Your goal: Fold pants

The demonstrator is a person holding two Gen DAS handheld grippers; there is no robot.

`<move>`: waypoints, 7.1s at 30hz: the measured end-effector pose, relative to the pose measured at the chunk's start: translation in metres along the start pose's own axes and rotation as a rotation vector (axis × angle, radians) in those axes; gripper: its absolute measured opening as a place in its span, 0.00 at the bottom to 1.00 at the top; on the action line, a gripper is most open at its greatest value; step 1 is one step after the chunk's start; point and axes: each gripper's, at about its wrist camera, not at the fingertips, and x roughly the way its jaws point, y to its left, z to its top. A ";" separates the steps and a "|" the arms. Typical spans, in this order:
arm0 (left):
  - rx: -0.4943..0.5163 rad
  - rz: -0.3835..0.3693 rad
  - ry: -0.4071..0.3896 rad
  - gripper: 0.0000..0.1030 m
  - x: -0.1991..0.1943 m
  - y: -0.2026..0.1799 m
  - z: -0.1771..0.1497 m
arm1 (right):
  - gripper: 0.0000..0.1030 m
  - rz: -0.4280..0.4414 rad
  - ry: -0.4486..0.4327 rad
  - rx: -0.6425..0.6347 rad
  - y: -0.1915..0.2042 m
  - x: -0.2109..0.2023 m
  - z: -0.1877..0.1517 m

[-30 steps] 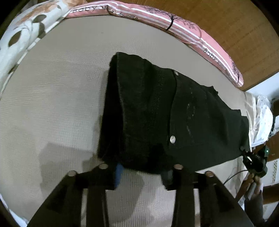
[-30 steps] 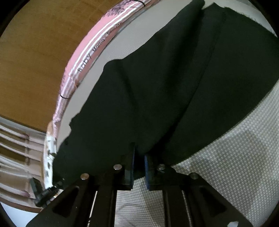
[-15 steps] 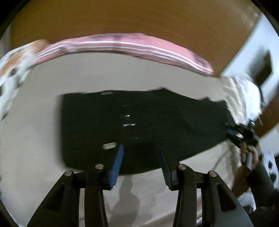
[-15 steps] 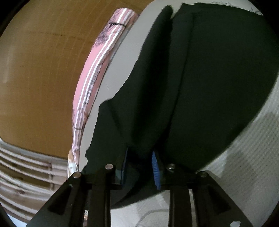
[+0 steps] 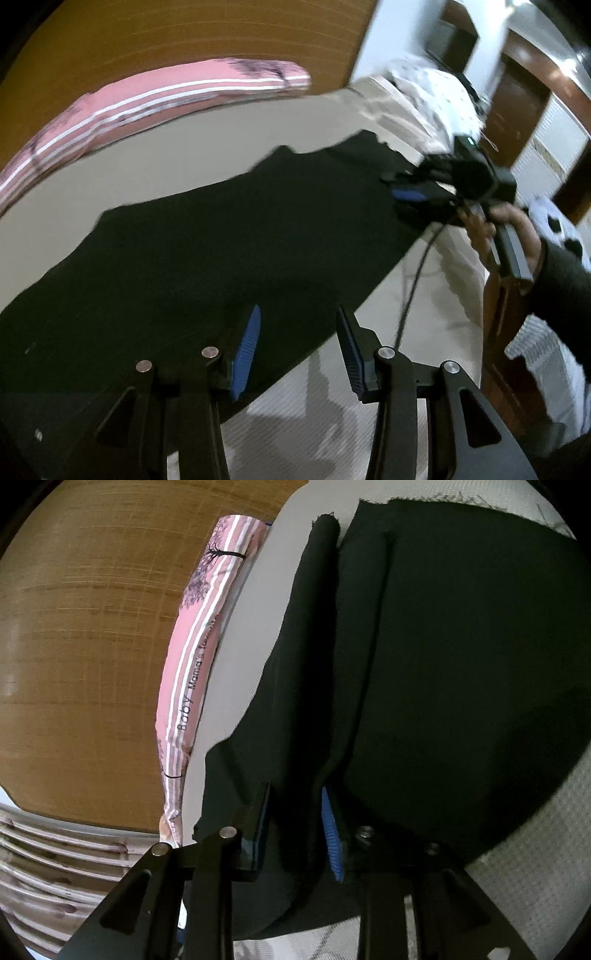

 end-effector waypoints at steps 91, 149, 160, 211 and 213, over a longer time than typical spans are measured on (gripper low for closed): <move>0.219 -0.041 0.120 0.14 0.098 -0.079 0.040 | 0.05 -0.234 -0.352 0.174 -0.080 -0.144 0.039; -0.349 0.285 -0.054 0.38 -0.083 0.199 -0.091 | 0.03 -0.112 0.670 -0.851 0.261 0.305 -0.102; -0.347 0.270 -0.060 0.41 -0.085 0.186 -0.076 | 0.08 -0.091 0.534 -0.828 0.283 0.264 -0.091; -0.180 0.277 0.032 0.52 0.043 0.120 0.043 | 0.28 -0.274 -0.025 -0.329 0.056 -0.013 0.018; -0.167 0.259 0.032 0.52 0.038 0.112 0.040 | 0.28 -0.276 -0.071 -0.305 0.049 -0.046 0.020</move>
